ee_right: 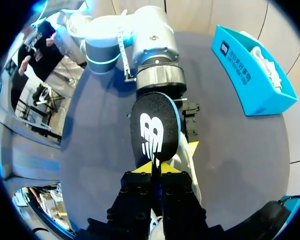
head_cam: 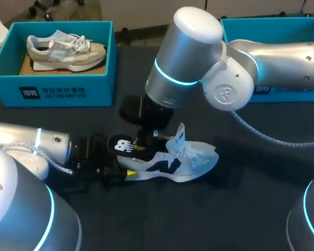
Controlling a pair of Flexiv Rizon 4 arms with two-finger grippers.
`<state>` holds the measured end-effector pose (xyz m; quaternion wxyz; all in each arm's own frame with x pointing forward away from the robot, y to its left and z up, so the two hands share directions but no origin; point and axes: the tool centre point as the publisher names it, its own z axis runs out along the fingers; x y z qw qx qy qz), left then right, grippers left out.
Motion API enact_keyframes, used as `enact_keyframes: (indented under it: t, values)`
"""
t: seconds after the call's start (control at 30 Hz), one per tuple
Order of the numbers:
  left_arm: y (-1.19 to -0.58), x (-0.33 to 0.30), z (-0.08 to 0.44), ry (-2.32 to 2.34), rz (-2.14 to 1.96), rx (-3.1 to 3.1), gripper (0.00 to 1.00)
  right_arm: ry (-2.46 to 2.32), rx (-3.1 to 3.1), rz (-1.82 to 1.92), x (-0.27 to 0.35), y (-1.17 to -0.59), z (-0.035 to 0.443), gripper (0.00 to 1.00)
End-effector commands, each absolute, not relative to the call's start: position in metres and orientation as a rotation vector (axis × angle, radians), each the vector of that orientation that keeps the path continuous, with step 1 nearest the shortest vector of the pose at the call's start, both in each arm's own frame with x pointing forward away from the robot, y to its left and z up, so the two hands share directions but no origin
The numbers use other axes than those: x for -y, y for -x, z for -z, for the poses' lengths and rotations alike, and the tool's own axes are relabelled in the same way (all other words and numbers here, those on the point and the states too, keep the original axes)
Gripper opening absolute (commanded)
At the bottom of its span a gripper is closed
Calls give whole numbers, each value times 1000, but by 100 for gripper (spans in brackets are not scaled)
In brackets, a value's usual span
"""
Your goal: Take the shoe out of the shoebox, open the shoe tongue, remove and reinsert the insole, then place the shoe into the shoebox
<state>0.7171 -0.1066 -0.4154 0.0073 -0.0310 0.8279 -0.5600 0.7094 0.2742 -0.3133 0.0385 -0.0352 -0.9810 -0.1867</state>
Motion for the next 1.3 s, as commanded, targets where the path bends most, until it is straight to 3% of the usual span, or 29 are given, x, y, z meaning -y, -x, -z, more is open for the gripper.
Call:
enact_keyframes:
  t: [0.03,0.07,0.13,0.3,0.6,0.63,0.97,1.3]
  values:
    - [-717,108,415,100,1749,-2589,0,135,2999,618,-281,-709,320,0]
    - [-717,108,415,100,1749,-2589,0,143,3001,626,-281,-710,319,7]
    - [-717,108,415,100,1749,-2589,0,144,2998,630,-279,-710,315,39]
    - [-717,108,415,100,1749,-2589,0,134,2978,625,-272,-714,303,69]
    - [-717,108,415,100,1749,-2589,0,68,2911,536,-267,-726,289,83]
    - [-717,108,415,100,1749,-2589,0,49,2886,532,-265,-730,285,91]
    - [-717,108,415,100,1749,-2589,0,-50,2718,487,-264,-735,290,93]
    - [-717,108,415,100,1749,-2589,0,-57,2631,449,-261,-726,302,83]
